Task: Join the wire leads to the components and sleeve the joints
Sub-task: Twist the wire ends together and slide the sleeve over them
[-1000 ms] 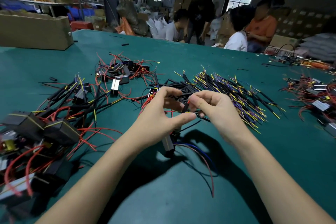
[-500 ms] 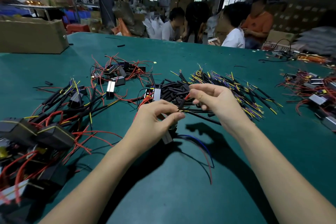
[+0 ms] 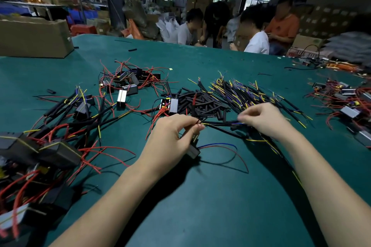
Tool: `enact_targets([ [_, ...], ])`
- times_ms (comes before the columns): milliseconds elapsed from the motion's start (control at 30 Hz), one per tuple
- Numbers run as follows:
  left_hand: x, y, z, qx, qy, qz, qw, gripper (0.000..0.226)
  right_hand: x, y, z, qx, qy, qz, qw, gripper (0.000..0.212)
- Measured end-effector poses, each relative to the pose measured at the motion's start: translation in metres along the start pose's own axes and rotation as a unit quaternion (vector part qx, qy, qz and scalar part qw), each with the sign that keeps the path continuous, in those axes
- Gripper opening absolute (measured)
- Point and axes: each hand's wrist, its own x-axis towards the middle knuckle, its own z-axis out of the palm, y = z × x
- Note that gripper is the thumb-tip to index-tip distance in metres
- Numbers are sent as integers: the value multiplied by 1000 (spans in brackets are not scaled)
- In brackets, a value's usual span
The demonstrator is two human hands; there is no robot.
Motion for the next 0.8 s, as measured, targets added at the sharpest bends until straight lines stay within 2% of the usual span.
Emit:
enact_targets([
  [33, 0, 0, -1, 9, -2, 7, 1000, 19, 0, 3, 3, -56, -32, -12, 998, 5],
  [100, 0, -1, -1, 26, -9, 11, 1000, 21, 0, 4, 9, -100, -63, -31, 992, 4],
  [267, 0, -2, -1, 52, -23, 4, 998, 27, 1, 3, 17, -132, -57, -40, 989, 18],
  [367, -2, -2, -2, 68, -37, -9, 997, 24, -2, -4, 20, -136, -14, -89, 987, 12],
  [400, -2, -2, -2, 68, -40, -20, 997, 26, -5, -9, 20, -78, 28, -113, 990, 12],
  [467, -3, -2, -2, 66, -32, -38, 997, 24, -16, -26, 19, 152, 92, -113, 978, 16],
  [533, -3, -2, -1, 64, -18, -52, 996, 20, -27, -42, 18, 381, 83, -83, 917, 15],
  [567, -4, -2, -1, 62, -13, -59, 996, 21, -33, -49, 18, 453, 64, -75, 886, 13],
  [667, -4, -2, 0, 61, -2, -77, 995, 22, -46, -62, 21, 550, 4, -48, 834, 13],
  [733, -4, -2, 0, 64, 9, -86, 994, 22, -50, -63, 23, 554, -6, -37, 832, 14],
  [800, -5, -2, 1, 66, 21, -92, 993, 20, -50, -62, 24, 521, 9, -45, 852, 15],
])
